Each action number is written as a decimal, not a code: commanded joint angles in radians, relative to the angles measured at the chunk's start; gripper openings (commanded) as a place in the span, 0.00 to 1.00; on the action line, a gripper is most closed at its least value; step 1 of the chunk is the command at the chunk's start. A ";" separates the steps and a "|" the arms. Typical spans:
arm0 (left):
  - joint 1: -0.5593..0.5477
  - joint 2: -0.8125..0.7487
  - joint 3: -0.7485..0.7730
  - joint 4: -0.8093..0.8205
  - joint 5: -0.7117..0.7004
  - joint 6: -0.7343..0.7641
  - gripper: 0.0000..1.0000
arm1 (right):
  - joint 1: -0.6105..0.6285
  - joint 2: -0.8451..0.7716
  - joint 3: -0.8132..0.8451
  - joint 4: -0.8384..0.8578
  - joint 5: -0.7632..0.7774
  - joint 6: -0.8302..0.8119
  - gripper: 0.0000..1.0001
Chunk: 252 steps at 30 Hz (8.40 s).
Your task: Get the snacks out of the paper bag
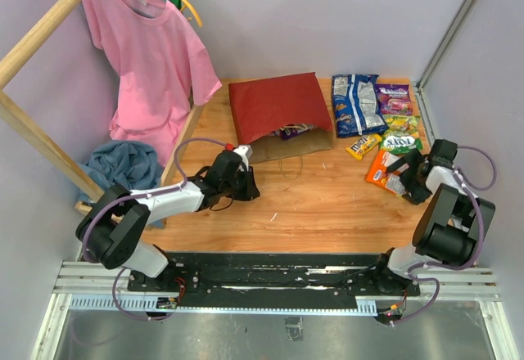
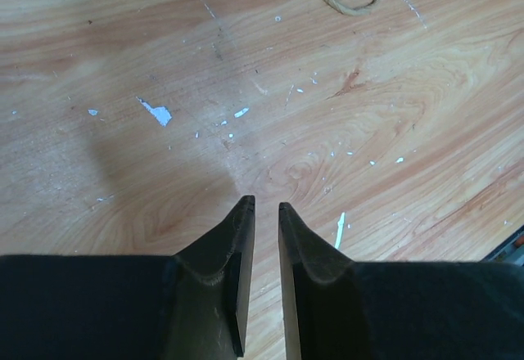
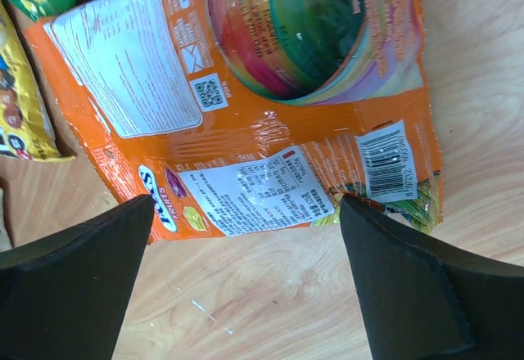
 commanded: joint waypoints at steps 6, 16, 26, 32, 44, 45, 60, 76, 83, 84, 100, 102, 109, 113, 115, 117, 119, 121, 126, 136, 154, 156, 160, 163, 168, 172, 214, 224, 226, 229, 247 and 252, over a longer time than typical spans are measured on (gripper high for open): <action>0.010 -0.044 0.047 -0.015 -0.026 0.019 0.24 | -0.148 0.144 -0.051 0.011 -0.039 0.125 0.99; 0.010 -0.024 0.081 -0.016 -0.015 0.042 0.26 | -0.130 0.071 -0.026 -0.007 0.011 0.170 0.98; 0.010 -0.045 0.086 -0.001 -0.008 0.016 0.30 | 0.218 -0.405 -0.071 0.007 0.122 0.048 0.99; 0.017 -0.101 0.073 -0.033 -0.035 0.030 0.31 | 0.562 -0.563 -0.227 0.243 0.069 0.053 0.99; 0.194 -0.327 -0.045 -0.008 0.133 -0.029 0.31 | 0.879 -0.025 -0.157 0.689 -0.082 0.534 1.00; 0.198 -0.351 -0.054 -0.017 0.125 -0.024 0.31 | 0.893 0.019 -0.134 0.724 -0.087 0.568 1.00; 0.241 -0.487 -0.190 -0.012 0.185 -0.048 0.32 | 0.932 0.461 0.018 1.223 -0.015 0.970 0.81; 0.241 -0.596 -0.171 -0.146 0.238 0.001 0.32 | 0.970 0.611 0.180 1.137 0.174 1.013 0.46; 0.241 -0.623 -0.159 -0.158 0.299 -0.024 0.32 | 0.978 0.644 0.184 1.140 0.281 0.985 0.48; 0.241 -0.621 -0.156 -0.160 0.306 -0.024 0.32 | 0.980 0.653 0.193 1.142 0.295 0.983 0.48; 0.241 -0.630 -0.111 -0.221 0.354 -0.009 0.32 | 1.026 0.787 0.386 1.073 0.422 0.900 0.51; 0.241 -0.631 -0.112 -0.227 0.353 -0.007 0.32 | 1.029 0.792 0.401 1.057 0.436 0.883 0.50; 0.241 -0.634 -0.108 -0.237 0.352 0.001 0.32 | 1.035 0.786 0.425 1.056 0.443 0.838 0.20; 0.241 -0.629 -0.095 -0.245 0.338 0.014 0.32 | 1.036 0.772 0.426 1.072 0.428 0.807 0.04; 0.241 -0.626 -0.082 -0.251 0.330 0.023 0.32 | 1.036 0.760 0.422 1.072 0.420 0.795 0.01; 0.241 -0.623 -0.069 -0.257 0.321 0.032 0.33 | 1.037 0.741 0.412 1.073 0.412 0.789 0.01; 0.241 -0.617 -0.062 -0.256 0.320 0.035 0.33 | 1.038 0.721 0.399 1.074 0.400 0.783 0.01; 0.241 -0.611 -0.056 -0.256 0.321 0.035 0.33 | 1.037 0.698 0.386 1.069 0.383 0.779 0.01; 0.241 -0.598 -0.032 -0.254 0.327 0.042 0.34 | 1.041 0.629 0.327 1.052 0.315 0.773 0.01; 0.241 -0.583 -0.008 -0.248 0.332 0.047 0.35 | 1.088 0.432 0.127 1.031 0.262 0.791 0.01; 0.241 -0.521 0.027 -0.273 0.331 0.101 0.38 | 1.089 -0.326 -0.145 0.185 0.206 0.391 0.01; 0.240 -0.515 0.029 -0.271 0.332 0.103 0.39 | 1.087 -0.404 -0.065 -0.038 0.249 0.287 0.01; 0.241 -0.484 0.032 -0.263 0.380 0.107 0.40 | 1.073 -0.503 0.119 -0.411 0.373 0.139 0.01; 0.241 -0.455 0.030 -0.246 0.425 0.102 0.41 | 1.040 -0.509 0.250 -0.657 0.439 0.095 0.01; 0.241 -0.441 0.033 -0.243 0.445 0.104 0.41 | 0.990 -0.441 0.365 -0.880 0.466 0.039 0.01; 0.241 -0.434 0.034 -0.244 0.443 0.102 0.41 | 0.950 -0.328 0.406 -0.942 0.503 -0.013 0.01; 0.241 -0.408 0.018 -0.247 0.316 0.061 0.46 | 0.786 -0.219 0.158 -0.249 0.123 -0.024 0.65; 0.228 -0.364 -0.072 -0.108 0.369 -0.038 0.50 | 0.666 -0.200 -0.031 -0.261 0.092 -0.091 0.62; 0.212 -0.359 -0.079 -0.098 0.350 -0.048 0.53 | 0.651 -0.179 -0.052 -0.237 0.092 -0.096 0.63; 0.176 -0.342 -0.078 -0.081 0.322 -0.065 0.56 | 0.622 -0.132 -0.060 -0.206 0.066 -0.107 0.63; -0.042 -0.207 -0.060 0.086 0.110 -0.198 0.81 | 0.486 0.093 0.062 -0.137 -0.038 -0.131 0.57; -0.045 -0.237 -0.037 0.057 0.055 -0.185 0.81 | 0.486 -0.031 0.052 -0.103 -0.071 -0.088 0.61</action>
